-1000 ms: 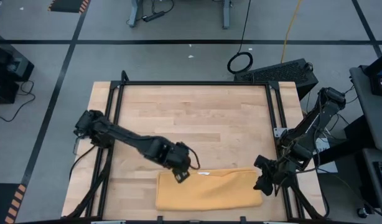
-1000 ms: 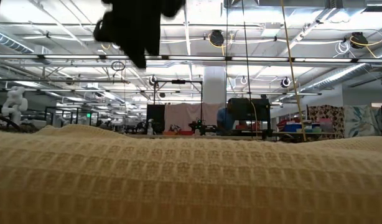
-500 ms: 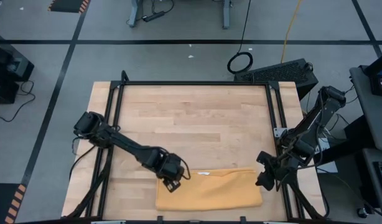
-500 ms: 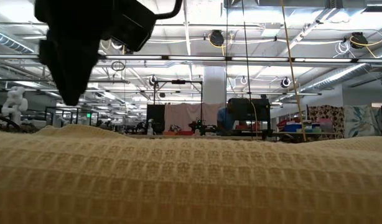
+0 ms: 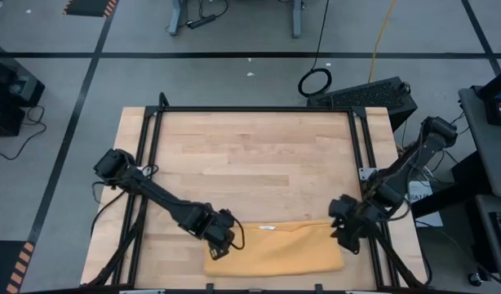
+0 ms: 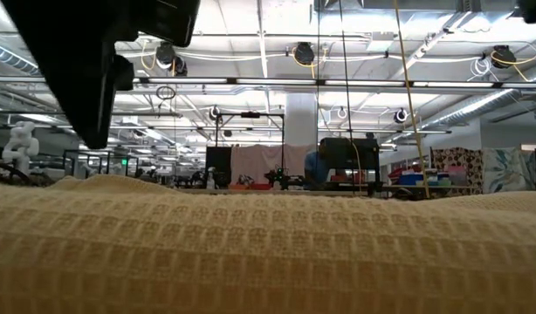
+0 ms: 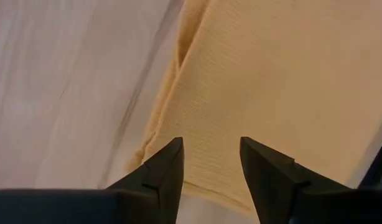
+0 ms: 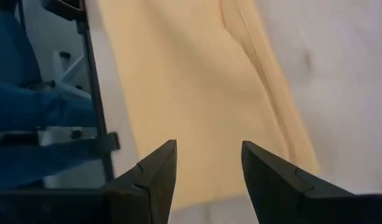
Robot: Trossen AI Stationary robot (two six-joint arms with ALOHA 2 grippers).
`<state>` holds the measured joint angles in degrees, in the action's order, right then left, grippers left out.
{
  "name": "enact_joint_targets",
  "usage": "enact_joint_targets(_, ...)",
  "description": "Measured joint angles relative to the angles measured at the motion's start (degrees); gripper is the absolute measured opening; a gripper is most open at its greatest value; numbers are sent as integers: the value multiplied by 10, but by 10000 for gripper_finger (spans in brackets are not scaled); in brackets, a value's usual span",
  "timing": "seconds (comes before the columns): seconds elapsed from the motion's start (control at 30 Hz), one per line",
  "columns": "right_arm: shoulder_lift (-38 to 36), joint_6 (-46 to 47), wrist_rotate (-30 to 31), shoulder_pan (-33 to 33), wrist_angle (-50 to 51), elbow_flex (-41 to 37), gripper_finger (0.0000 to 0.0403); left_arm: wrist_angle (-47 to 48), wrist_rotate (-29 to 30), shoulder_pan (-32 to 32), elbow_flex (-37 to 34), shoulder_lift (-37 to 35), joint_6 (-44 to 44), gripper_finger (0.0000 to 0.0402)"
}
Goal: Roll towel
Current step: Roll the yellow towel
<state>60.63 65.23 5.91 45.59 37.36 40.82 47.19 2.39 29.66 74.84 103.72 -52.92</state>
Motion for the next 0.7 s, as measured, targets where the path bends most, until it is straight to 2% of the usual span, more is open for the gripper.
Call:
enact_joint_targets(0.1,28,-71,-1,-33,-39,0,162,2,14,4,-11,0,53,129)
enact_joint_targets(0.3,83,-76,-22,-82,-46,0,110,1,39,8,-12,-2,100,13)
enact_joint_targets(0.4,81,-65,-47,-83,-38,0,81,18,39,11,-12,-15,82,9)
enact_joint_targets(0.53,61,-26,-43,-64,-6,0,56,35,39,16,-12,-37,58,4)
enact_joint_targets(0.63,45,42,-32,-47,16,-12,54,39,40,16,-12,-44,52,4)
enact_joint_targets(0.7,25,108,-48,-42,3,-35,62,41,40,16,-11,-44,52,4)
